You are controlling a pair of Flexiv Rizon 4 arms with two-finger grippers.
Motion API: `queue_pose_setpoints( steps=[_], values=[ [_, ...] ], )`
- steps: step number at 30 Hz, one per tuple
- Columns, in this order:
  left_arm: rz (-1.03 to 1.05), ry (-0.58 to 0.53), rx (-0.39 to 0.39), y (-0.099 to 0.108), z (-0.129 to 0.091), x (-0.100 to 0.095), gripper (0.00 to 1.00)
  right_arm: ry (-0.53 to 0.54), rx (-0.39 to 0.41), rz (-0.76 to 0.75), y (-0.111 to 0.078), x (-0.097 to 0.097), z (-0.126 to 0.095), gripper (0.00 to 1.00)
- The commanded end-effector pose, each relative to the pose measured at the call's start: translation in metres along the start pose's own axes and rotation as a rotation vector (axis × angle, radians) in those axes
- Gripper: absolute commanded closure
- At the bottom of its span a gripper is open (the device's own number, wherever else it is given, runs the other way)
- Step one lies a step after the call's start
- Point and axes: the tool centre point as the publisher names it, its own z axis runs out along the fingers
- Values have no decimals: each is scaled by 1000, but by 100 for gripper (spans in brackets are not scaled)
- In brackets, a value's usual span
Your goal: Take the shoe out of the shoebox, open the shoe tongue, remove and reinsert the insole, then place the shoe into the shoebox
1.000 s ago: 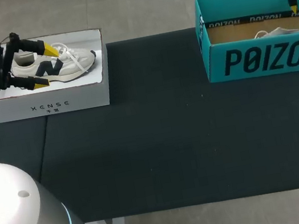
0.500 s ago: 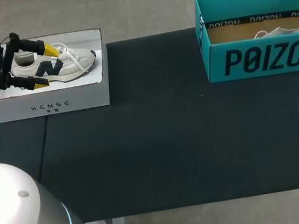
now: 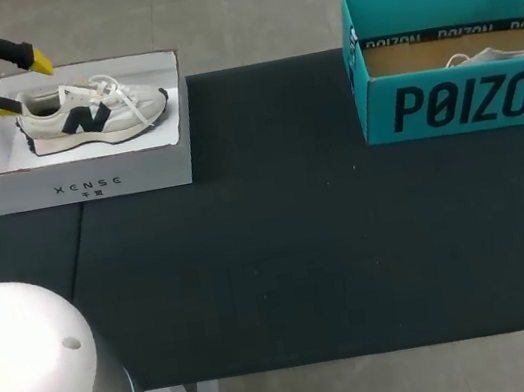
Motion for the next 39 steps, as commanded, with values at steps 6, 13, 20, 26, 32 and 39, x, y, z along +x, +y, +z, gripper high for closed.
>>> queue_pose_setpoints(
  steps=[6,13,20,26,32,39],
  values=[
    [147,416,210,75,1,27,0,1,-3,0,-1,0,0,0],
    [195,719,195,109,4,62,0,1,-3,0,-1,0,0,0],
    [195,719,195,109,4,62,0,1,-3,0,-1,0,0,0],
    [195,719,195,109,4,62,0,1,-3,0,-1,0,0,0],
    [213,751,159,113,5,85,0,1,-3,0,-1,0,0,0],
    [193,791,145,139,10,131,0,1,-3,0,-1,0,0,0]
  ],
)
